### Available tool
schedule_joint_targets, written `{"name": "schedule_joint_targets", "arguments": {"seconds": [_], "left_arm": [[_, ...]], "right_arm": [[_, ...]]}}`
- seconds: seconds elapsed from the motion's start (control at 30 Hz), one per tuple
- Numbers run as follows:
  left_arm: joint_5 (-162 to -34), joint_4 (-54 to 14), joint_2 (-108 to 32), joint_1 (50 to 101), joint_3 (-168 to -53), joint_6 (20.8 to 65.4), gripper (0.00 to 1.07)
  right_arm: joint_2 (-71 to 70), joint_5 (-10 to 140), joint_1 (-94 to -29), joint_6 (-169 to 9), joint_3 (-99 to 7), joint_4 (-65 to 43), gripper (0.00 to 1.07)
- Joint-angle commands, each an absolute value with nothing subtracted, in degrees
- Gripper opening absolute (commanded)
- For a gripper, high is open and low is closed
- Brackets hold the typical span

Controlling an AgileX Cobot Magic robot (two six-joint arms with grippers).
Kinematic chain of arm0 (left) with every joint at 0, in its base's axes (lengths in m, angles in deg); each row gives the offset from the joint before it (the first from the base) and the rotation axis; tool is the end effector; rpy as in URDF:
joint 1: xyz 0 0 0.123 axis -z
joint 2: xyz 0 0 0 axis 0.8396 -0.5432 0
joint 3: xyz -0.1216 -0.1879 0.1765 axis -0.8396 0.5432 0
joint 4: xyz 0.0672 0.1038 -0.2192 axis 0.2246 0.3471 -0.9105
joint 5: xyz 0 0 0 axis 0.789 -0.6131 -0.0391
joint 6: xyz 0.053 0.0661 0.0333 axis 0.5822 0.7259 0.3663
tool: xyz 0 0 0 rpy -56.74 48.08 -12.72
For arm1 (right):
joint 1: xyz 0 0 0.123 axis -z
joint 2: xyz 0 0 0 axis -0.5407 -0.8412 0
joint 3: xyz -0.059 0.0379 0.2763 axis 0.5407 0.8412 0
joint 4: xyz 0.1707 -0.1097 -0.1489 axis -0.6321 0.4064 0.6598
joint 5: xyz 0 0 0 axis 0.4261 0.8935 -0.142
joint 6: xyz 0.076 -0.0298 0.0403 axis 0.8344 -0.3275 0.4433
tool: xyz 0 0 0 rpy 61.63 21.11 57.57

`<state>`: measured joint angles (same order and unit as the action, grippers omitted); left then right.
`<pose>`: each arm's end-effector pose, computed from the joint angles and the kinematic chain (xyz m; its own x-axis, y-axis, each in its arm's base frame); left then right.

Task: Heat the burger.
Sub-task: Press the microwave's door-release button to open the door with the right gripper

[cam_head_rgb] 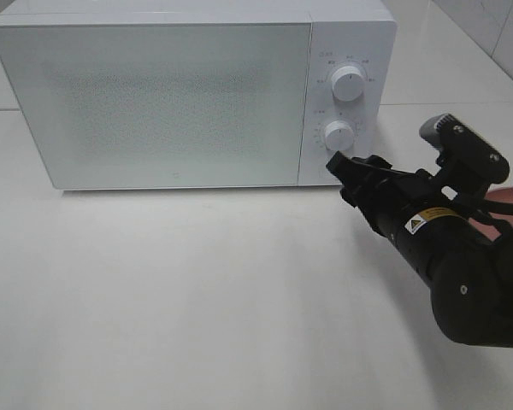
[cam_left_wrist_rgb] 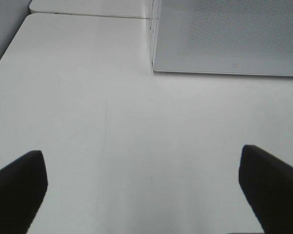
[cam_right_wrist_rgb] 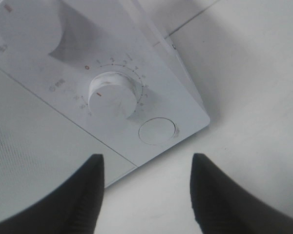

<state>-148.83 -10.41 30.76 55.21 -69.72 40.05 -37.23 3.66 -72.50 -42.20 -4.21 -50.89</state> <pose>-0.0082 -0.0072 0.2809 -0.4492 -0.0431 -0.8924 0.0227 0.9980 -0.0597 0.2426 0.1331 0.1296 -0.1997 0.6784 -0.7070 0.1135 0.7327 0.6710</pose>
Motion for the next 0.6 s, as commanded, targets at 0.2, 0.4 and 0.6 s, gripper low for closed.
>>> {"name": "schedule_joint_targets", "arguments": {"seconds": [0.2,0.4,0.6], "left_arm": [[-148.5,-10.7,30.8,55.6,-69.7,40.1,1.02],[-148.5,-10.7,30.8,55.6,-69.7,40.1,1.02],[-148.5,-10.7,30.8,55.6,-69.7,40.1,1.02]], "right_arm": [[-37.2,3.4,-72.6,-15.9,-4.1,-50.9,0.25],[-37.2,5.0,-72.6,-6.4,-4.1,-50.9,0.13],[-37.2,6.8,-72.6,-2.0,-4.1,-50.9,0.00]]}}
